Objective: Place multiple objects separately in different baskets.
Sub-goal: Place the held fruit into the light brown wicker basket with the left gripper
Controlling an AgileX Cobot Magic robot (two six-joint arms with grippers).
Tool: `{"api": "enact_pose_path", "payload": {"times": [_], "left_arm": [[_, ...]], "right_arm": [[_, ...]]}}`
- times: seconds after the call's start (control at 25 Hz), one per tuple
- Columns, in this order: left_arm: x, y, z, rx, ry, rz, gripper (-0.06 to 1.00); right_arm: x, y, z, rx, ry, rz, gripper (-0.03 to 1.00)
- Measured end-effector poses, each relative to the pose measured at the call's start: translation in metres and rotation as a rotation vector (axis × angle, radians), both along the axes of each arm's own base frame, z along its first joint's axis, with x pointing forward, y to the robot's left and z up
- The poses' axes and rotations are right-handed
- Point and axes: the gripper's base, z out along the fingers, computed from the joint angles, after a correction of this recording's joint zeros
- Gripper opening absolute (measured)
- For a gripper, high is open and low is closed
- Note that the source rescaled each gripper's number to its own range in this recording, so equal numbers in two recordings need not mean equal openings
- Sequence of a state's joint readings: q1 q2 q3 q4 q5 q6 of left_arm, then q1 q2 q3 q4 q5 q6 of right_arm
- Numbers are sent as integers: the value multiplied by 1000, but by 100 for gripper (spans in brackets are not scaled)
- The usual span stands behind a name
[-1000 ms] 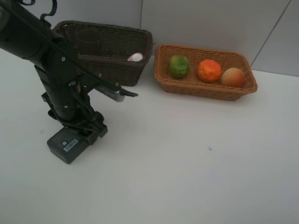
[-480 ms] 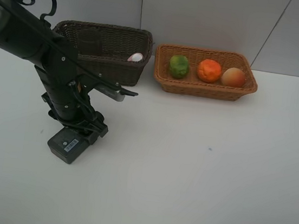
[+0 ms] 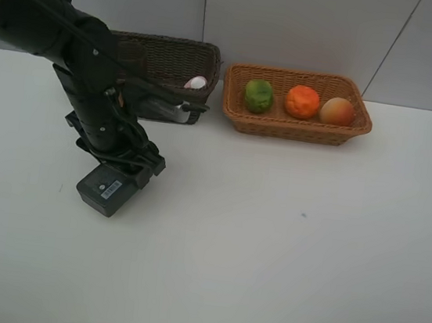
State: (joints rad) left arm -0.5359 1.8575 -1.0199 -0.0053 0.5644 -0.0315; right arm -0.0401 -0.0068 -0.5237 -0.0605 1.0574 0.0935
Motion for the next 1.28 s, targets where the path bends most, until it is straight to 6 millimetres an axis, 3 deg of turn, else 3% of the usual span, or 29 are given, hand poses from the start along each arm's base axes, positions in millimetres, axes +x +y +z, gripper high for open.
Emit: {"api": "enact_pose_path", "payload": {"times": [0.64, 0.96, 1.28], "left_arm": [[42, -21, 107, -65, -186, -9, 79], [51, -21, 123, -55, -256, 16, 79], [65, 3, 124, -27, -286, 150, 79]], "right_arm": [[0, 0, 0, 0, 0, 0, 90], [0, 0, 0, 0, 0, 0, 90], [0, 0, 0, 0, 0, 0, 90]]}}
